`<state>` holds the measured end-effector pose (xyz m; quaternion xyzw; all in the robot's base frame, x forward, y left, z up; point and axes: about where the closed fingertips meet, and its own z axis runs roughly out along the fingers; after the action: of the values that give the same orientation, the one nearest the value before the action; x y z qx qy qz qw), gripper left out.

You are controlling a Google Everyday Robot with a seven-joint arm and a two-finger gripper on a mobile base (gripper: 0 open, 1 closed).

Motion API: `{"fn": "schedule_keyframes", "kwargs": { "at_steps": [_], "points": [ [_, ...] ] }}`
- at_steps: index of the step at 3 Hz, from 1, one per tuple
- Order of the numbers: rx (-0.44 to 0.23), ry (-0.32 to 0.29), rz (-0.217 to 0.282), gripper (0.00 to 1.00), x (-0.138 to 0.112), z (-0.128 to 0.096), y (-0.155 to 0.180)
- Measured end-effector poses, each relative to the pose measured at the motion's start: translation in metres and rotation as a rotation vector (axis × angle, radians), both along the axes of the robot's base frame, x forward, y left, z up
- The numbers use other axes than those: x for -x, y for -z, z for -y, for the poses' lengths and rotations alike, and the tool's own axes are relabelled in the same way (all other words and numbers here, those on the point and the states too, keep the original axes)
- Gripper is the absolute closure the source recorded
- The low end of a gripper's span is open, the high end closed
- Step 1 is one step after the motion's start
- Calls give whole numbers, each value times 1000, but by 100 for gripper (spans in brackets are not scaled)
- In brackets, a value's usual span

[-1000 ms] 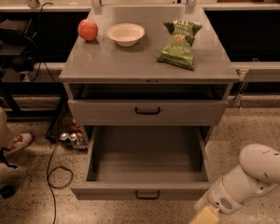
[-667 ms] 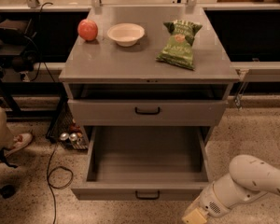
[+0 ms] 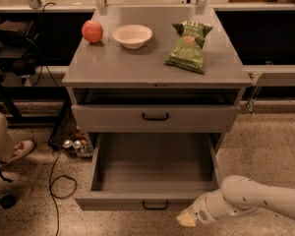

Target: Close middle drawer

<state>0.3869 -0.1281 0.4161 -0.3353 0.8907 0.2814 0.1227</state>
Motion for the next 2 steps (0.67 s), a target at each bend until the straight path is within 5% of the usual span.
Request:
{"fn": "schedule_keyframes", "kwargs": {
  "at_steps": [2],
  "points": [
    [-6, 4, 10, 100, -8, 13, 7]
  ]
}}
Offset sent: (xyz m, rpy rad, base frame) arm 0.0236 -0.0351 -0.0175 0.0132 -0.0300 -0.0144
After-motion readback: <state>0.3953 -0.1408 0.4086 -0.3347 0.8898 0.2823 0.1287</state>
